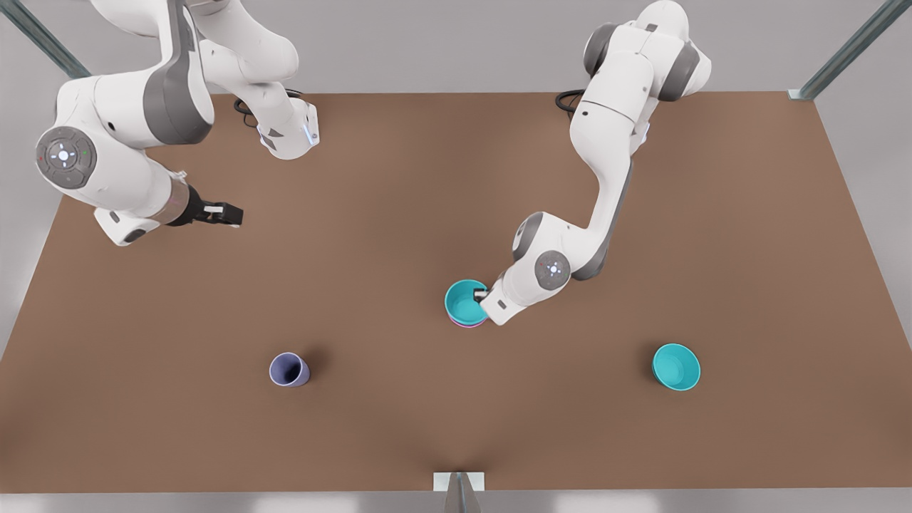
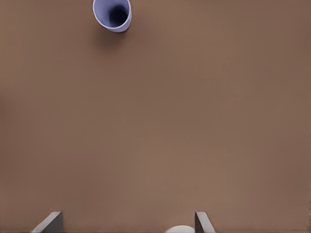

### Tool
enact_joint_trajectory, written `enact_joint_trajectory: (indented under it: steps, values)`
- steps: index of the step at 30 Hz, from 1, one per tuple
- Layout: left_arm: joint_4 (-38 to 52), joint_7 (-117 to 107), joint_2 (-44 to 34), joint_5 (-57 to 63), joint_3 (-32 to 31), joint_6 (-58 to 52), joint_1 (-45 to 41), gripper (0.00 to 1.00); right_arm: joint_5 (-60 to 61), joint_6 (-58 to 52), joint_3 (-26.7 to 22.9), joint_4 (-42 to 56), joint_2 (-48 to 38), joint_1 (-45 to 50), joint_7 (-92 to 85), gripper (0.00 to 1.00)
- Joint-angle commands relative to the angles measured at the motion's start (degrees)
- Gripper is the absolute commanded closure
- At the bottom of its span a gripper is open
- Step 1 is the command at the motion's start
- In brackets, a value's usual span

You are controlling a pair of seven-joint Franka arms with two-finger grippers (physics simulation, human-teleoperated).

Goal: Stack the blue bowl on the pink bowl

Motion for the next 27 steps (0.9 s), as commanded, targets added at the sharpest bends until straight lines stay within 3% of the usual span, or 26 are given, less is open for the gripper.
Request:
enact_joint_trajectory:
  steps: [1,4,25,26,27]
  values:
    - [-0.47,-24.68,0.04,-0.21,0.0,-0.22,-0.12,0.79,-0.19,0.43,0.06,-0.33,0.13,1.02,-2.57,0.0]
    - [-1.18,-24.6,0.65,-0.12,-2.11,-3.83,-0.12,0.79,-0.11,0.17,-0.12,1.52,2.68,2.34,-2.75,0.0]
    - [-1.35,-24.42,0.74,-0.3,-2.9,-2.07,1.73,0.78,-2.21,-1.33,0.5,2.13,4.09,4.54,-1.87,0.0]
    - [-1.35,-24.33,0.74,-0.3,-2.9,-2.07,1.73,0.11,-2.22,-1.32,0.5,2.13,4.09,4.54,-1.87,0.0]
    - [-1.35,-24.33,0.83,-0.3,-2.9,-2.16,1.64,0.0,-2.3,-1.32,0.5,2.13,4.44,4.54,-1.87,0.0]
